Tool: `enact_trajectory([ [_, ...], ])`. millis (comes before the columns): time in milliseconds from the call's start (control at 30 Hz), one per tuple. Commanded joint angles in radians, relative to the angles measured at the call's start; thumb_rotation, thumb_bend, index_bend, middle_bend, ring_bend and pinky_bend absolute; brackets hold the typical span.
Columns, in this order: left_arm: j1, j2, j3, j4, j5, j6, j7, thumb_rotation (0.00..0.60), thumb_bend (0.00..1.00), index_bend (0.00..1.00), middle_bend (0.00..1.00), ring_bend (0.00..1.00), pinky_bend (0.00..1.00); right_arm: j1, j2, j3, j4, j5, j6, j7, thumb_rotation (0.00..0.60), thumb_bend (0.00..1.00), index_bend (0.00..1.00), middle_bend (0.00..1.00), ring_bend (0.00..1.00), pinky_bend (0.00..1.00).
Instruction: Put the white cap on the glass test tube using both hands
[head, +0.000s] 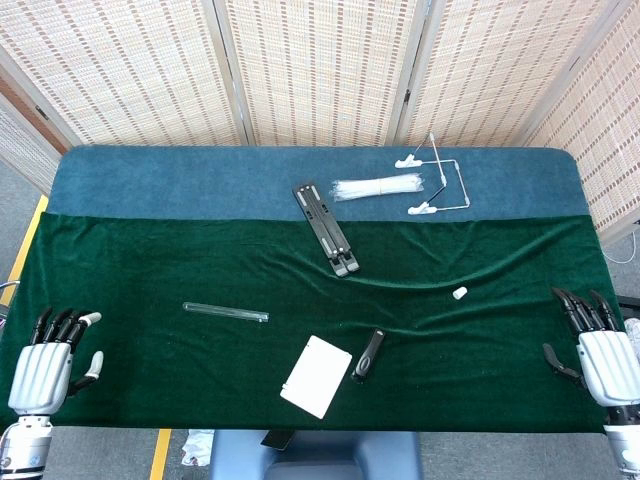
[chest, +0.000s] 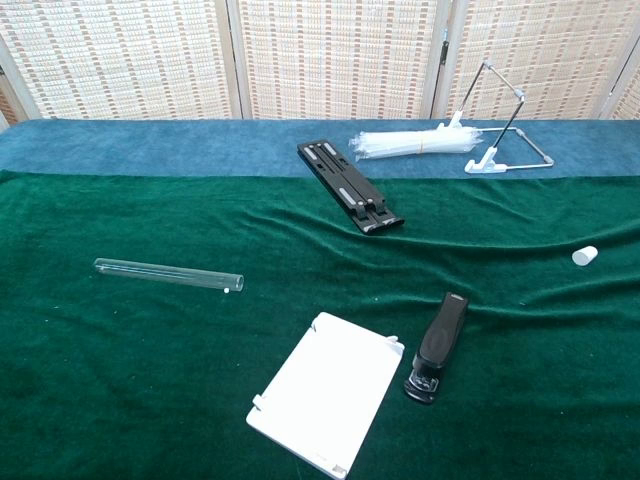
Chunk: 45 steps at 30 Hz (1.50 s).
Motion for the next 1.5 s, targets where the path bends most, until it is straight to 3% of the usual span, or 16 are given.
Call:
enact_trajectory([
  [33, -0.001, -0.006, 0.000, 0.007, 0.003, 0.003, -0.001, 0.600, 0.47, 0.27, 0.24, 0.15, 0.00, 0.003, -0.001, 0.000, -0.001, -0.001, -0.004, -0.002, 0.600, 0.44, 0.05, 0.15, 0.15, 0.03],
  [267, -0.003, -0.006, -0.001, 0.003, -0.004, -0.003, 0.005, 0.600, 0.46, 0.27, 0.24, 0.15, 0.00, 0.019, 0.005, 0.004, -0.017, 0.001, -0.024, -0.026, 0.600, 0.44, 0.06, 0.18, 0.17, 0.03],
  [400, -0.003, -0.005, -0.001, 0.003, -0.006, -0.003, 0.005, 0.600, 0.46, 0.27, 0.24, 0.15, 0.00, 0.045, 0.009, 0.007, -0.031, 0.014, -0.075, -0.084, 0.600, 0.44, 0.06, 0.26, 0.25, 0.05],
  [467, -0.002, -0.005, -0.001, 0.003, -0.007, -0.002, 0.004, 0.600, 0.46, 0.27, 0.24, 0.15, 0.00, 0.065, 0.011, 0.015, -0.042, 0.027, -0.107, -0.127, 0.600, 0.44, 0.06, 0.32, 0.33, 0.13],
  [533, -0.001, -0.004, -0.001, 0.002, -0.006, 0.001, 0.002, 0.600, 0.47, 0.27, 0.24, 0.15, 0.00, 0.086, 0.008, 0.023, -0.050, 0.043, -0.141, -0.165, 0.600, 0.44, 0.06, 0.40, 0.43, 0.27],
  [700, 0.002, 0.000, 0.003, 0.002, -0.008, -0.002, -0.003, 0.600, 0.46, 0.27, 0.24, 0.15, 0.00, 0.156, -0.001, 0.039, -0.051, 0.088, -0.259, -0.219, 0.600, 0.44, 0.06, 0.63, 0.78, 0.57],
  [867, 0.003, 0.003, 0.003, -0.002, -0.009, 0.001, -0.003, 0.600, 0.47, 0.27, 0.24, 0.15, 0.00, 0.227, -0.026, 0.044, -0.026, 0.133, -0.390, -0.247, 0.600, 0.48, 0.06, 0.80, 0.98, 0.78],
  [1000, 0.004, 0.005, 0.004, -0.002, -0.013, -0.001, -0.001, 0.600, 0.46, 0.27, 0.24, 0.15, 0.00, 0.281, -0.064, 0.046, 0.018, 0.181, -0.492, -0.255, 0.600, 0.59, 0.07, 0.89, 1.00, 0.93],
  [1100, 0.004, 0.004, 0.005, -0.002, -0.016, -0.005, 0.002, 0.600, 0.46, 0.27, 0.24, 0.15, 0.00, 0.311, -0.094, 0.043, 0.057, 0.207, -0.548, -0.266, 0.600, 0.66, 0.08, 0.92, 1.00, 0.98],
  [1500, 0.002, -0.001, 0.004, 0.002, -0.024, -0.013, 0.005, 0.600, 0.47, 0.27, 0.24, 0.15, 0.00, 0.384, -0.193, 0.023, 0.180, 0.279, -0.685, -0.286, 0.600, 0.72, 0.10, 0.95, 1.00, 1.00],
])
